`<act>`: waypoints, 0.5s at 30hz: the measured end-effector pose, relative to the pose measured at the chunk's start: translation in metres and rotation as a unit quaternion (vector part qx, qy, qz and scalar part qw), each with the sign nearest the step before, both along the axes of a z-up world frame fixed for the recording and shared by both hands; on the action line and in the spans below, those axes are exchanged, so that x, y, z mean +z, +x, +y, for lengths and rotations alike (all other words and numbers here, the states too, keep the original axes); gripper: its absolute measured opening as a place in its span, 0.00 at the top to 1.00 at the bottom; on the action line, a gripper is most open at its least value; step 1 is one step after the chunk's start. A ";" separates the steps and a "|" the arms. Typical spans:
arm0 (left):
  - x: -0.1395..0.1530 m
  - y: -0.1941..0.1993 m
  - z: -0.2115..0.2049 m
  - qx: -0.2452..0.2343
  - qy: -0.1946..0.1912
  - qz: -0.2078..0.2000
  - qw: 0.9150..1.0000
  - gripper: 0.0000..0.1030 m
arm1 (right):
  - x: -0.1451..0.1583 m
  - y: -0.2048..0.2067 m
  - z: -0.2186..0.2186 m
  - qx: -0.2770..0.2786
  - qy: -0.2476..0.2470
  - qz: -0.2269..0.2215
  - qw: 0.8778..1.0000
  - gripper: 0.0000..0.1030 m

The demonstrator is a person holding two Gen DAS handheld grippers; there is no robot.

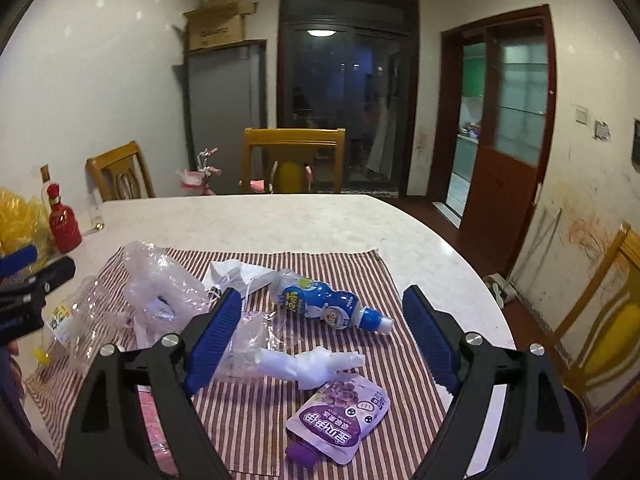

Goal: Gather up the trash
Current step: 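Move both tools back over the striped cloth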

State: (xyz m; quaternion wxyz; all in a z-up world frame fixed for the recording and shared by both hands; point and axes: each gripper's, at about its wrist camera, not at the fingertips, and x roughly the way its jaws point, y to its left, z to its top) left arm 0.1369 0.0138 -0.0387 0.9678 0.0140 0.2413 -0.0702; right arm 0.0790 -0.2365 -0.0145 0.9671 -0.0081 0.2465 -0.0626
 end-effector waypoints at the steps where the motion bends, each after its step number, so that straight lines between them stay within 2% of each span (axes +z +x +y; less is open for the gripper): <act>1: -0.001 0.002 0.001 0.000 0.000 0.001 1.000 0.06 | -0.002 0.002 0.000 0.009 -0.009 0.006 1.000 0.20; 3: -0.004 0.003 -0.003 -0.004 -0.001 0.006 1.000 0.06 | -0.008 0.011 0.003 0.060 -0.031 0.032 0.997 0.20; 5: -0.006 0.006 -0.004 -0.004 0.002 0.008 1.000 0.06 | -0.020 0.023 0.008 0.129 -0.071 0.073 0.986 0.20; 7: -0.008 0.008 -0.006 -0.002 0.003 0.011 1.000 0.06 | -0.035 0.036 0.011 0.168 -0.103 0.113 0.974 0.21; 11: -0.013 0.014 -0.010 0.000 0.004 0.020 1.000 0.06 | -0.074 0.064 0.018 0.209 -0.134 0.178 0.952 0.36; 15: -0.015 0.020 -0.009 0.006 0.015 0.024 1.000 0.06 | -0.107 0.081 0.018 0.227 -0.145 0.222 0.937 0.36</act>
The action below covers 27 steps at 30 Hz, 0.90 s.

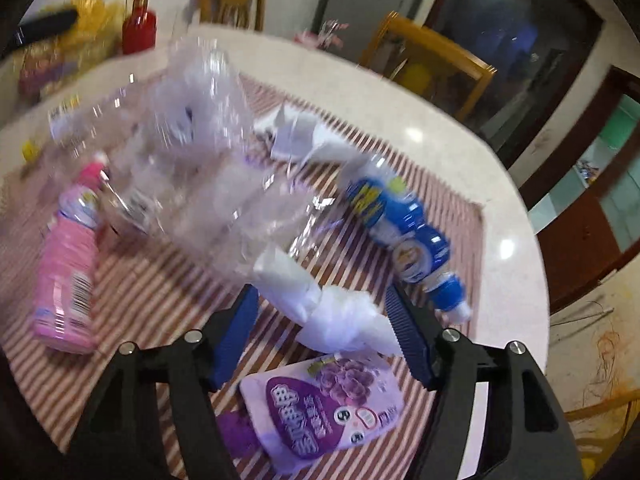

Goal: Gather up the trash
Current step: 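Move both tools back over the striped cloth, then grasp the white plastic wrapper with the right tool while the left tool grasps the clear bag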

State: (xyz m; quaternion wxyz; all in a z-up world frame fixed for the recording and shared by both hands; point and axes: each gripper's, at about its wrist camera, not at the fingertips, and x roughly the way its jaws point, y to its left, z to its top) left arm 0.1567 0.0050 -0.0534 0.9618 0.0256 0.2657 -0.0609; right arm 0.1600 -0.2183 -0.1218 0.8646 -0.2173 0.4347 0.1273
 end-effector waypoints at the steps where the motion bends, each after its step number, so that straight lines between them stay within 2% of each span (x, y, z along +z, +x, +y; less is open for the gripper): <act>1: 0.000 0.002 0.001 0.004 0.002 0.001 1.000 0.06 | -0.006 0.004 0.001 0.004 -0.004 0.009 1.000 0.36; 4: -0.001 0.008 0.004 0.013 0.003 0.006 1.000 0.06 | -0.024 0.013 0.004 0.010 -0.036 0.019 0.999 0.37; 7: -0.003 0.014 0.005 0.020 0.008 0.009 1.000 0.06 | -0.032 0.021 -0.002 -0.006 -0.026 0.045 0.999 0.49; 9: -0.006 0.016 0.004 0.022 0.010 0.013 1.000 0.06 | -0.031 0.027 -0.010 -0.031 0.001 0.060 0.998 0.62; 11: -0.009 0.019 0.003 0.021 0.012 0.017 1.000 0.06 | -0.026 0.028 -0.020 -0.046 0.043 0.061 0.996 0.81; 14: -0.013 0.023 0.000 0.018 0.011 0.024 0.999 0.06 | -0.015 0.024 -0.030 -0.064 0.080 0.055 0.993 0.84; 19: -0.022 0.036 -0.002 0.011 0.002 0.042 0.999 0.06 | 0.023 -0.002 -0.047 -0.099 0.149 -0.007 0.984 0.84; 22: -0.025 0.063 -0.007 -0.005 -0.005 0.058 0.998 0.06 | 0.041 -0.012 -0.055 -0.115 0.198 -0.033 0.973 0.84; 27: -0.034 0.116 -0.015 0.003 -0.007 0.101 0.995 0.06 | 0.052 -0.014 -0.062 -0.124 0.225 -0.050 0.965 0.84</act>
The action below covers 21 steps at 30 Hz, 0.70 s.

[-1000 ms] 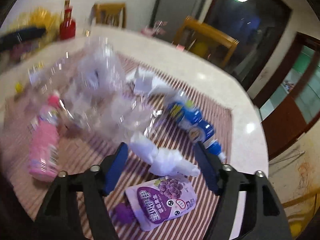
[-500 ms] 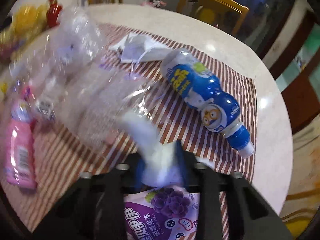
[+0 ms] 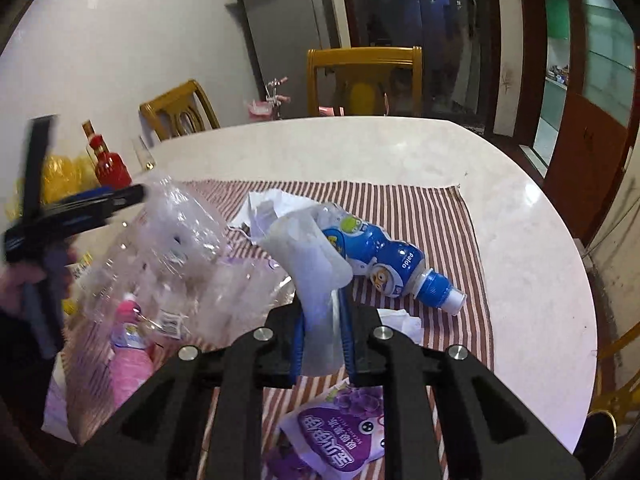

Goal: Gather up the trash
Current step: 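Grasp the white plastic wrapper with the right tool while the left tool grasps the clear bag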

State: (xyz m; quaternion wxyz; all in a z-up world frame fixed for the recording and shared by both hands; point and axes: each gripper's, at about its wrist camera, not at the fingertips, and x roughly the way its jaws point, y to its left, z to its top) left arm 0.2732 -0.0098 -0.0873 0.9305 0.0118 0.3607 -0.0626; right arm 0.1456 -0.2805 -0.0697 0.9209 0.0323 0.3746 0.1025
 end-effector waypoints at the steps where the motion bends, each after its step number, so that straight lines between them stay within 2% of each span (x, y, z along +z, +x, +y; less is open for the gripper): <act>1: -0.004 0.009 0.000 0.000 -0.008 0.013 1.000 0.06 | 0.001 0.000 -0.001 -0.001 0.001 -0.002 1.000 0.84; 3: -0.016 0.030 -0.005 -0.001 -0.023 0.055 0.998 0.06 | 0.004 0.000 -0.004 -0.002 0.006 -0.005 1.000 0.84; 5: -0.028 0.041 -0.011 0.001 -0.023 0.091 0.996 0.06 | 0.006 0.003 -0.004 -0.003 0.007 -0.007 1.000 0.84; 7: -0.039 0.047 -0.017 0.005 -0.013 0.109 0.994 0.06 | 0.008 0.003 -0.005 -0.002 0.010 -0.011 1.000 0.83; 8: -0.043 0.047 -0.016 0.005 -0.023 0.113 0.993 0.07 | 0.008 0.004 -0.005 -0.002 0.011 -0.011 1.000 0.83; 9: -0.044 0.047 -0.014 0.007 -0.042 0.112 0.993 0.19 | 0.009 0.004 -0.005 -0.003 0.011 -0.013 1.000 0.83; 10: -0.045 0.046 -0.011 0.008 -0.061 0.114 0.992 0.47 | 0.009 0.003 -0.005 -0.004 0.012 -0.014 1.000 0.83; 11: -0.046 0.046 -0.010 0.004 -0.068 0.120 0.990 0.55 | 0.010 0.003 -0.005 -0.004 0.013 -0.015 1.000 0.83; 13: -0.046 0.046 -0.012 -0.003 -0.054 0.115 0.992 0.68 | 0.011 0.001 -0.004 -0.005 0.014 -0.016 1.000 0.82; 16: -0.039 0.042 -0.009 -0.008 -0.061 0.105 0.993 0.73 | 0.012 -0.001 -0.003 -0.005 0.016 -0.018 1.000 0.82; 19: -0.018 0.030 -0.003 -0.005 -0.068 0.066 0.995 0.74 | 0.012 -0.003 -0.002 -0.006 0.017 -0.019 1.000 0.82; 21: -0.002 0.022 -0.001 -0.003 -0.060 0.041 0.997 0.74 | 0.014 -0.005 -0.002 -0.007 0.019 -0.021 1.000 0.82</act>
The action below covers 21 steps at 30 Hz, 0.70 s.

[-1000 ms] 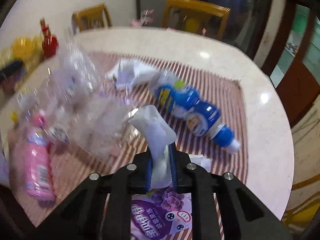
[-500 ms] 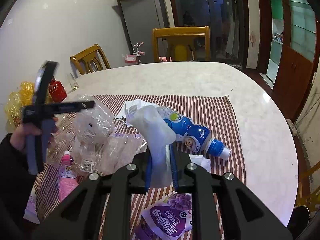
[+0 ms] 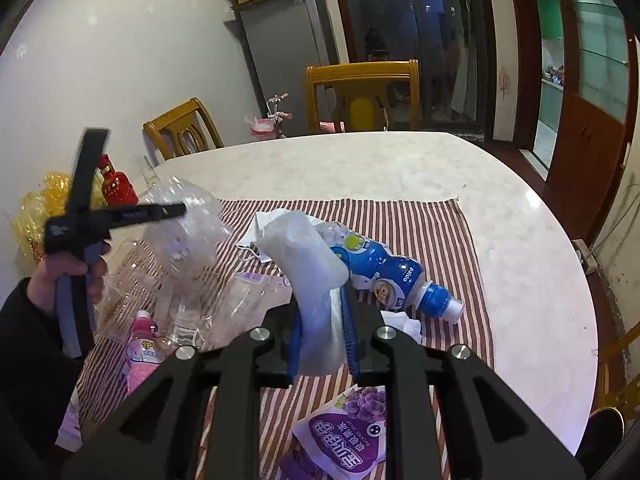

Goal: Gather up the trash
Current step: 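Grasp the white plastic wrapper with the right tool while the left tool grasps the clear bag, then carry the wrapper and clear bag with both tools over the black bin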

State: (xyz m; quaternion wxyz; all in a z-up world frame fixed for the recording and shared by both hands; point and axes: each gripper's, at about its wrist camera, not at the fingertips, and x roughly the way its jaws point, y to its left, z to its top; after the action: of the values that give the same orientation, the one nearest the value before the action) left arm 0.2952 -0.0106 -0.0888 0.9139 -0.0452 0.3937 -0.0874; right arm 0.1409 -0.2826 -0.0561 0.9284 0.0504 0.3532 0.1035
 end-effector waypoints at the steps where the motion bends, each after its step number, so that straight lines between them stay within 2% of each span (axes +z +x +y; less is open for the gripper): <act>1: 0.008 -0.004 0.001 0.001 0.002 -0.012 1.000 0.74 | 0.001 -0.001 0.000 -0.001 0.001 -0.001 1.000 0.82; 7: 0.047 -0.037 -0.009 -0.028 -0.004 -0.060 0.998 0.74 | 0.012 -0.011 -0.002 -0.010 0.006 -0.018 1.000 0.82; 10: 0.058 -0.056 -0.031 -0.072 -0.007 -0.073 0.995 0.74 | 0.018 -0.020 -0.013 -0.028 0.004 -0.029 0.999 0.82; 13: 0.066 -0.075 -0.060 -0.113 -0.013 -0.090 0.989 0.74 | 0.025 -0.037 -0.042 -0.070 -0.001 -0.038 0.997 0.82; 18: 0.069 -0.102 -0.136 -0.193 -0.027 -0.102 0.976 0.74 | 0.030 -0.082 -0.114 -0.166 -0.003 -0.048 0.985 0.82; 21: 0.065 -0.121 -0.192 -0.247 -0.036 -0.106 0.962 0.74 | 0.030 -0.119 -0.161 -0.230 -0.003 -0.049 0.972 0.82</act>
State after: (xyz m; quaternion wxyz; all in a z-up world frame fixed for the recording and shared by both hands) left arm 0.1747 -0.2023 -0.0235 0.8980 0.0303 0.2905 -0.3291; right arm 0.0224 -0.4435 -0.0264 0.9436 0.1226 0.2866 -0.1116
